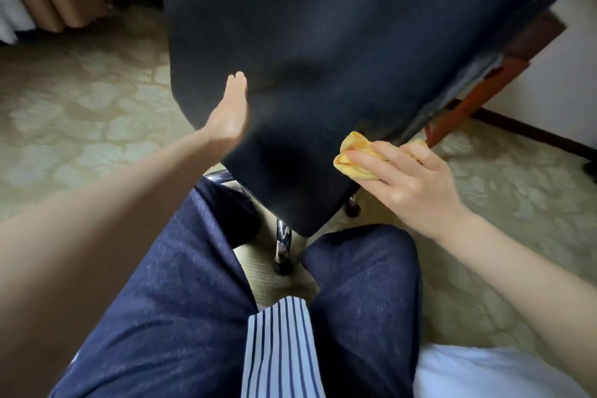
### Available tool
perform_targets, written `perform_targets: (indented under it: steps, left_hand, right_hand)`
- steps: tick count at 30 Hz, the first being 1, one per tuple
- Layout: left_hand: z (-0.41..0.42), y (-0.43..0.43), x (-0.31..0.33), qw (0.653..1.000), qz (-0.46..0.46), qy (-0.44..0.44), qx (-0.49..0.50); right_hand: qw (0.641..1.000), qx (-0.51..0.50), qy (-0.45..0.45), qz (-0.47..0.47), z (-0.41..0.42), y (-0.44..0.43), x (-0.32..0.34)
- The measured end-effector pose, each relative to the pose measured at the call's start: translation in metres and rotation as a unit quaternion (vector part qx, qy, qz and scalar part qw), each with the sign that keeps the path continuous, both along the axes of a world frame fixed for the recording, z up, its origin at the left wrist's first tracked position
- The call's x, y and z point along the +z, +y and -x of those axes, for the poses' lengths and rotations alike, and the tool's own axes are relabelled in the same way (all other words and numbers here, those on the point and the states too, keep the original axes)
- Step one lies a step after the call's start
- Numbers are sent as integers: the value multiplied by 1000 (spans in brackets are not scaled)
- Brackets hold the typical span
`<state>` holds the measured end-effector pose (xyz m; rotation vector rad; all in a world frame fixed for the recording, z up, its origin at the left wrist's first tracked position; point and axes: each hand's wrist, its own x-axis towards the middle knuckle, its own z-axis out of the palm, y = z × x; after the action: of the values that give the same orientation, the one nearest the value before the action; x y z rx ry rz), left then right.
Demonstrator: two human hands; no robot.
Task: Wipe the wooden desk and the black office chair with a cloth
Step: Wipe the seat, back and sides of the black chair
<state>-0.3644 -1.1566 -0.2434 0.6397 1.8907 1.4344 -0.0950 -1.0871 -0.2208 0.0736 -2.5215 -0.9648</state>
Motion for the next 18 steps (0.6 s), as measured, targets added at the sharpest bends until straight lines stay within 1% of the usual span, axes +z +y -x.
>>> perform_targets:
  steps: [1, 2, 3, 5, 8, 12, 15, 17, 18]
  left_hand:
    - [-10, -14, 2, 1000, 29, -5, -10]
    - [-16, -17, 4, 999, 34, 17, -30]
    - [-15, -19, -1, 998, 32, 52, -30]
    - [-7, -15, 15, 996, 26, 81, -21]
    - [-10, -24, 23, 989, -4, 146, -23]
    - [-1, -27, 57, 977, -42, 208, -14]
    - [5, -25, 90, 955, -77, 287, -15]
    - [7, -26, 114, 931, -108, 349, -21]
    - [10, -25, 133, 912, -127, 389, -23]
  right_hand:
    - [1000, -7, 29, -7, 3, -3, 9]
    - [998, -14, 59, -13, 8, -5, 17]
    - [996, -21, 88, -18, 13, -7, 25]
    - [988, -40, 144, -29, 23, -12, 39]
    - [975, -61, 208, -54, 38, -16, 57]
    - [953, -70, 287, -71, 58, -18, 90]
    - [931, -68, 347, -94, 78, -18, 121]
    - [915, -62, 386, -103, 88, -19, 140]
    - [905, -52, 406, -114, 93, -19, 153]
